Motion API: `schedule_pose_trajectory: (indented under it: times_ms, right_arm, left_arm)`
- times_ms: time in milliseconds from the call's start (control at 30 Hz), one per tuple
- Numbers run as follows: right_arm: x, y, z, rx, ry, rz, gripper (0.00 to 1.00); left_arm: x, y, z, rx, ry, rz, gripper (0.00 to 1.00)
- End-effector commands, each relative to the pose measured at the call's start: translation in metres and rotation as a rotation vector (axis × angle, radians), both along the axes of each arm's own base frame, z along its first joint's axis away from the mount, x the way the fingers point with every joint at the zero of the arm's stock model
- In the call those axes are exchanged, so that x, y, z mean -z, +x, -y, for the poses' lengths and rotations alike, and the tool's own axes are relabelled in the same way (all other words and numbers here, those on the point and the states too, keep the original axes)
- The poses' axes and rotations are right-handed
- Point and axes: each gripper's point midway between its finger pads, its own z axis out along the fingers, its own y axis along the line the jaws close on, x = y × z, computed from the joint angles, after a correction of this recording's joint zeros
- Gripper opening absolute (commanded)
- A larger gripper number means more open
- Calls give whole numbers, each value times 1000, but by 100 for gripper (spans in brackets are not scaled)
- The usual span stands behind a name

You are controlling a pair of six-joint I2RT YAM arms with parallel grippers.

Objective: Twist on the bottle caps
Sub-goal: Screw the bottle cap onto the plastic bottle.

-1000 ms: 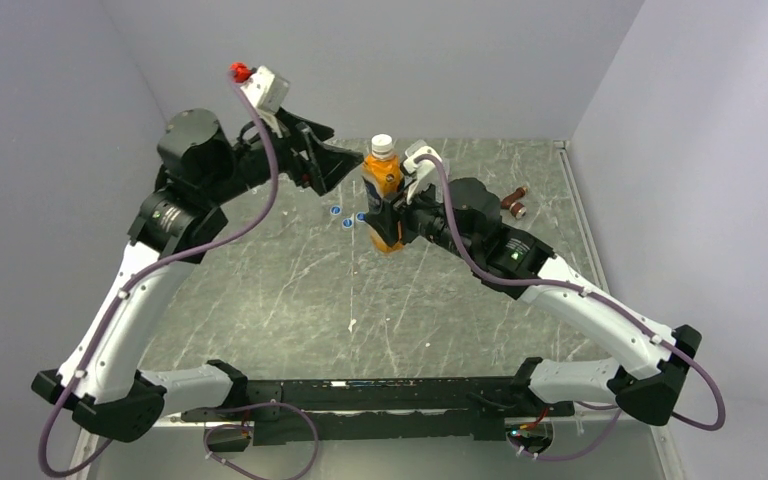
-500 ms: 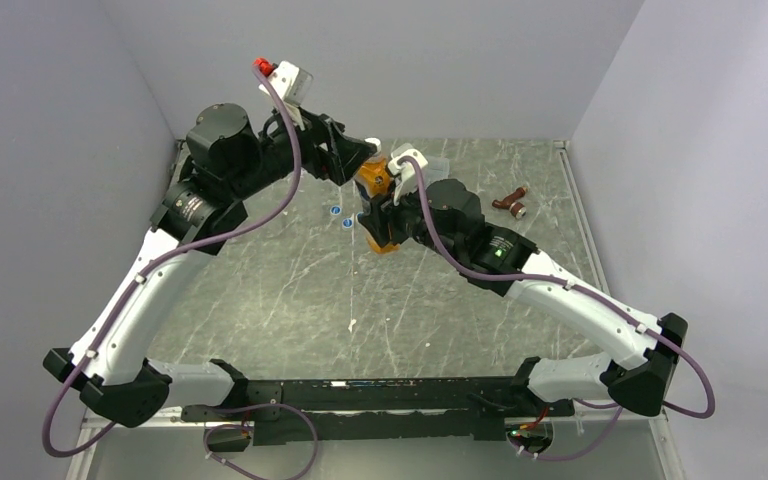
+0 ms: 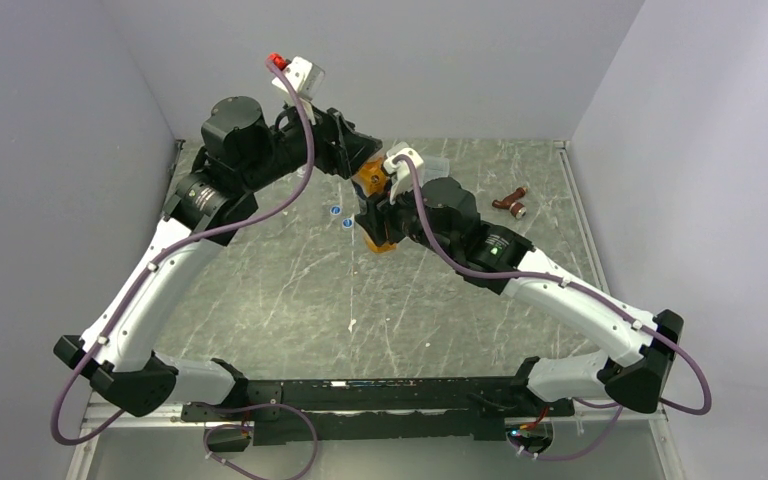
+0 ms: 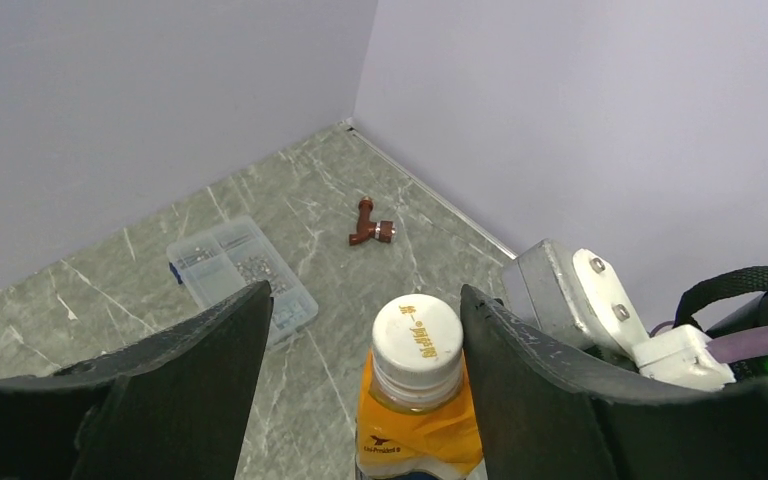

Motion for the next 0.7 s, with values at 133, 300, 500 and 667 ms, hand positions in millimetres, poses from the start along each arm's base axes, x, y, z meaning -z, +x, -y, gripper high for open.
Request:
schedule_pose_trajectory:
  times_ms: [133,300,500,667]
  right_arm:
    - [-32,3,-3,8,65,55,9]
    - [-34,2,-4,2,65,59,8]
    - [-43,-6,-6,-54,80,68,7]
    - [-58,-35,-13,-301,138,69,5]
  left_arm:
    - [-24,-11,4,47,-46,52,56]
    - [-22,-14,7,77,-36,40,35]
    - [-18,-22,10,116,-28,30,28]
    - [-17,-37,11,180,-7,46,18]
